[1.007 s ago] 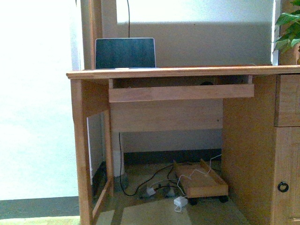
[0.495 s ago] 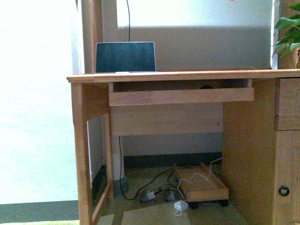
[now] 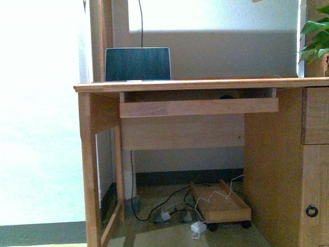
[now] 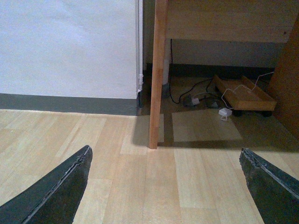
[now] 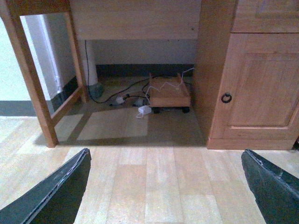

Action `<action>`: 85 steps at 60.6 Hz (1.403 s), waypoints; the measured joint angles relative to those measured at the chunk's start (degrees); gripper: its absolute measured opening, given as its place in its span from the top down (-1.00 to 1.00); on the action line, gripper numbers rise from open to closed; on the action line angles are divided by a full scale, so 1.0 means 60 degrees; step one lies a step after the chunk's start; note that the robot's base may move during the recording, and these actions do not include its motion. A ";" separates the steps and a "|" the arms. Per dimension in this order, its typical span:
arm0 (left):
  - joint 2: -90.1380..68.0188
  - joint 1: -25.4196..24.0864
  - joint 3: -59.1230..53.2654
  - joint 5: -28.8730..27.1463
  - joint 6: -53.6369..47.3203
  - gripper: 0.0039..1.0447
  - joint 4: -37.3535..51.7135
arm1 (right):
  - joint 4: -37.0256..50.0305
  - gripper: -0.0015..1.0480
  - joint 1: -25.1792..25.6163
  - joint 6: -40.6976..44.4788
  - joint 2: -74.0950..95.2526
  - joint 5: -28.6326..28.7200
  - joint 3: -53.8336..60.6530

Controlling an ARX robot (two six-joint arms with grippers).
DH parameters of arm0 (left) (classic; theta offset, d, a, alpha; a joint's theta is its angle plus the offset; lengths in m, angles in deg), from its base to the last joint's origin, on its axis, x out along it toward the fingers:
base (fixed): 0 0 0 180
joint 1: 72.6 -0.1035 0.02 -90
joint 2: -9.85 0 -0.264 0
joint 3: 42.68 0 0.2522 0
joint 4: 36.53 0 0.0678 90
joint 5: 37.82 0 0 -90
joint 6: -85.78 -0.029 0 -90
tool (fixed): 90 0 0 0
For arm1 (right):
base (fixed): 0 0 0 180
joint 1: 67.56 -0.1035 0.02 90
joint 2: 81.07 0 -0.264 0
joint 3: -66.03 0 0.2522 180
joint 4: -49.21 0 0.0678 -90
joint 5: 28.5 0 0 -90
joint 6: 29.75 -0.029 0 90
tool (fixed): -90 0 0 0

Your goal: Place mouse

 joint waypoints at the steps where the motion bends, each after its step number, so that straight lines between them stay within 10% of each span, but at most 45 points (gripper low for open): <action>1: 0.0000 0.0000 0.0000 0.0000 0.0000 -0.86 0.0000 | 0.0000 -0.86 0.0000 0.0000 0.0000 0.0000 0.0000; 85: 0.0004 0.0000 0.0000 0.0000 0.0000 -0.86 -0.0004 | -0.0004 -0.86 0.0007 -0.0004 0.0000 -0.0007 0.0000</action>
